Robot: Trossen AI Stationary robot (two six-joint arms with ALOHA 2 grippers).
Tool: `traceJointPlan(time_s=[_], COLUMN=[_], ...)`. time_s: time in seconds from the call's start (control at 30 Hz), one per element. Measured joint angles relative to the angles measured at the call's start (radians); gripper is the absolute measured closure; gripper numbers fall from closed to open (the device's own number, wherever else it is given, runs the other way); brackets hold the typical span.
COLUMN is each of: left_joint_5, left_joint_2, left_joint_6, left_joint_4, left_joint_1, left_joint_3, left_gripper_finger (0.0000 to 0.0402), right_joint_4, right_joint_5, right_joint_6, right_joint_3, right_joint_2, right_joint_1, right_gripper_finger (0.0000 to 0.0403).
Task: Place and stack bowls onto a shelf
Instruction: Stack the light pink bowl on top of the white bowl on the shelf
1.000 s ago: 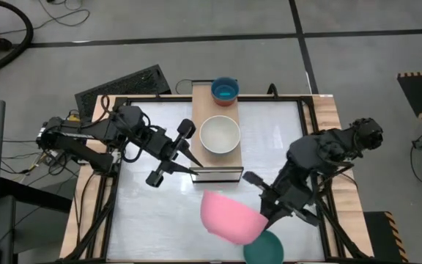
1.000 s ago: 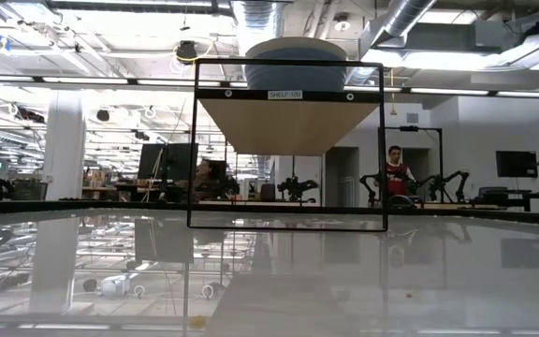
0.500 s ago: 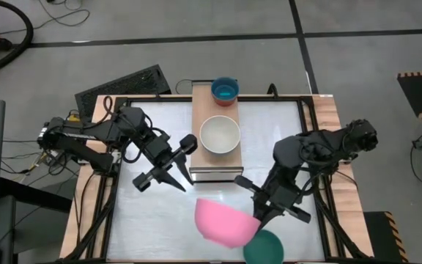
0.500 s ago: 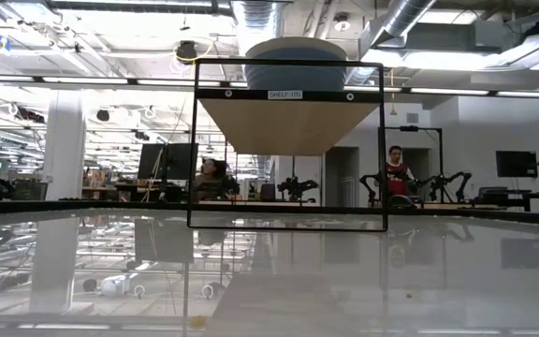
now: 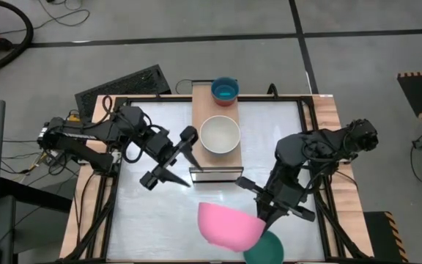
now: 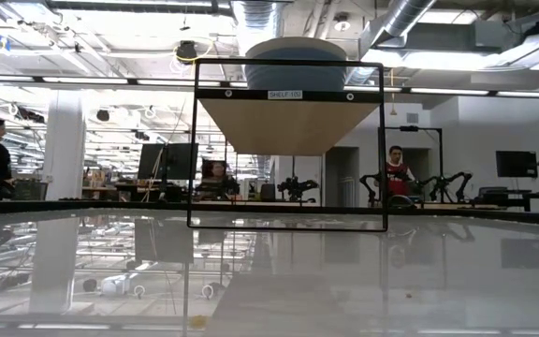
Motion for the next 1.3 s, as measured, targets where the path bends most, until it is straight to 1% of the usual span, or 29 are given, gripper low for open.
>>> traceJointPlan(time_s=[0.1,0.23,0.33,0.4,0.5,0.67,0.93,1.03,1.3], left_joint_5=[0.066,0.067,0.073,0.098,0.160,0.225,0.233,0.231,0.238], left_joint_2=[0.000,0.002,0.028,0.059,0.087,0.093,0.093,0.098,0.118], left_joint_6=[-0.030,-0.059,-0.105,-0.134,-0.175,-0.191,-0.198,-0.206,-0.258], left_joint_4=[0.010,0.012,0.063,0.106,0.143,0.159,0.228,0.222,0.274], left_joint_1=[-0.001,-0.001,-0.001,-0.001,-0.001,-0.001,-0.002,-0.002,-0.008], left_joint_3=[0.000,0.000,0.001,0.001,0.000,0.000,0.000,0.000,0.000], left_gripper_finger=[0.0189,0.0189,0.0189,0.0189,0.0189,0.0189,0.0189,0.0189,0.0189], right_joint_4=[0.001,0.008,0.025,0.013,0.033,0.034,0.043,0.036,0.022], right_joint_5=[-0.024,-0.054,-0.099,-0.125,-0.132,-0.145,-0.148,-0.148,-0.148], right_joint_6=[0.000,0.000,0.000,0.003,0.016,0.019,0.029,0.026,0.023], right_joint_3=[0.000,0.000,0.000,0.000,0.001,-0.001,0.000,0.000,0.000], right_joint_2=[0.000,0.000,0.017,0.021,0.037,0.032,0.015,0.015,0.017], right_joint_1=[-0.015,-0.044,-0.071,-0.082,-0.089,-0.074,-0.047,-0.050,-0.105], right_gripper_finger=[0.0377,0.0377,0.0377,0.0377,0.0377,0.0377,0.0377,0.0377,0.0377])
